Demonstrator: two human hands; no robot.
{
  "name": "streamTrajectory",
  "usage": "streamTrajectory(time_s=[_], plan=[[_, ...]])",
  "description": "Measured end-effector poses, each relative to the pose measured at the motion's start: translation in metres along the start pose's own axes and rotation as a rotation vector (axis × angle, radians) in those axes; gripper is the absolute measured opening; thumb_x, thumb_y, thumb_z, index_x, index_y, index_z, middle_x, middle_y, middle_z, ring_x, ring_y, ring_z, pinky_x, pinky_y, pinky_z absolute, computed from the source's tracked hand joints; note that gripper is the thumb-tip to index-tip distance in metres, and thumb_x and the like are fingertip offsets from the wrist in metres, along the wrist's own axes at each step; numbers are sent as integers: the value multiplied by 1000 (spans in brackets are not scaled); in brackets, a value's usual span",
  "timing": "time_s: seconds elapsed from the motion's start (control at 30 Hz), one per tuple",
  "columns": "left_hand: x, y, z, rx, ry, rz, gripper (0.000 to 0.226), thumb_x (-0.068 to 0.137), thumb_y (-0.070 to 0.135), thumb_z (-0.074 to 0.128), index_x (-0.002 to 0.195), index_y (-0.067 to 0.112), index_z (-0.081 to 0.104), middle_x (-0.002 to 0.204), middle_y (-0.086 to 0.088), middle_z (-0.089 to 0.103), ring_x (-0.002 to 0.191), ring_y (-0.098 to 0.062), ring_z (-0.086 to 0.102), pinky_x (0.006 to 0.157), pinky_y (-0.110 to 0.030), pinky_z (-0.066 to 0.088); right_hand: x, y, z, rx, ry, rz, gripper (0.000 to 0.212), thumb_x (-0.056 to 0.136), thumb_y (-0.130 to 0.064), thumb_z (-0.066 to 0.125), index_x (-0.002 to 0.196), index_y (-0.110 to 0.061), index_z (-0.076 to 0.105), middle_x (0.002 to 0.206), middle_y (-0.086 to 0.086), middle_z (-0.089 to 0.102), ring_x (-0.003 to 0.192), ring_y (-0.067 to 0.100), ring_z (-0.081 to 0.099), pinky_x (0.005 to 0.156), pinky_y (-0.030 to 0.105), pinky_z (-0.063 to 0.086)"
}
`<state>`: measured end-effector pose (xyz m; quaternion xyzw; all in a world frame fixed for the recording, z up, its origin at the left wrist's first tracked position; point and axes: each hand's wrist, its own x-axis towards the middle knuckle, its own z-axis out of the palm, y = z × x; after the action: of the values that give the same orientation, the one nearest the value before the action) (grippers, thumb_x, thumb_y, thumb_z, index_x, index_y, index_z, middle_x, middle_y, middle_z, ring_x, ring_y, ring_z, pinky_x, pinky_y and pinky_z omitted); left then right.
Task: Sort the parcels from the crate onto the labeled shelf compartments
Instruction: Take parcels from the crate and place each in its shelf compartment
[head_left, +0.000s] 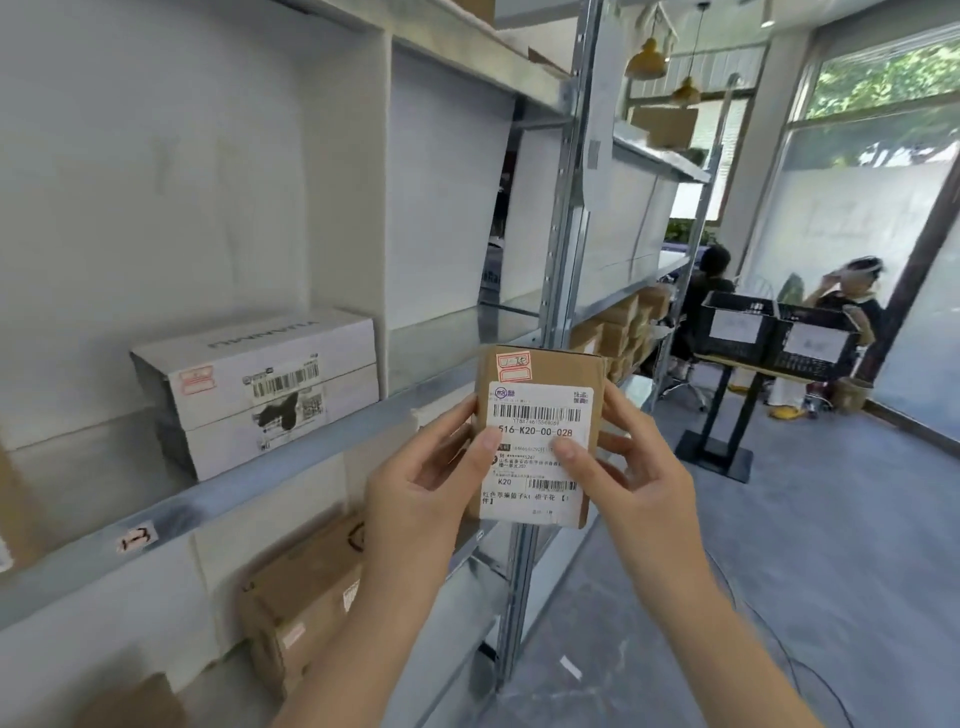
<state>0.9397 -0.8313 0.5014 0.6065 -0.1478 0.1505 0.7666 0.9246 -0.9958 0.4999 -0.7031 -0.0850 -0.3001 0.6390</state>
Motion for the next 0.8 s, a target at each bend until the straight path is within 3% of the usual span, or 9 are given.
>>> streamTrajectory(time_s=[0.1,0.3,0.43,0.6,0.8], plan=[[24,-20,14,18,-1,-7,37,85,12,73,121,19,70,104,11,76,99,-3,71,76,-18,58,24,24,-4,31,36,29,60,79,-27,77,135,-30,57,126,-6,67,112,11,65,92,39,57],[71,-58,51,80,39,-5,39,85,16,73,122,24,69,105,16,75,98,1,69,73,-17,58,84,72,-25,41,7,69,61,76,-34,78,133,-37,58,127,-9,66,114,9,63,94,37,56],[103,-86,90,107,107,2,40,85,16,72,124,24,67,107,16,74,98,4,69,70,-14,56,134,108,-48,65,-82,54,59,77,-36,76,132,-41,57,127,-8,65,115,8,62,93,31,56],[141,-117,151,114,200,-10,40,86,16,72,124,27,67,109,16,74,100,0,70,73,-20,59,204,148,-89,96,-191,53,59,79,-34,76,134,-42,55,125,-7,66,113,8,64,90,30,58],[190,-136,200,167,318,59,40,85,15,73,124,22,67,110,16,73,102,5,67,73,-14,56,281,183,-108,154,-360,20,66,82,-33,73,142,-40,47,128,-12,64,116,3,62,90,26,57]])
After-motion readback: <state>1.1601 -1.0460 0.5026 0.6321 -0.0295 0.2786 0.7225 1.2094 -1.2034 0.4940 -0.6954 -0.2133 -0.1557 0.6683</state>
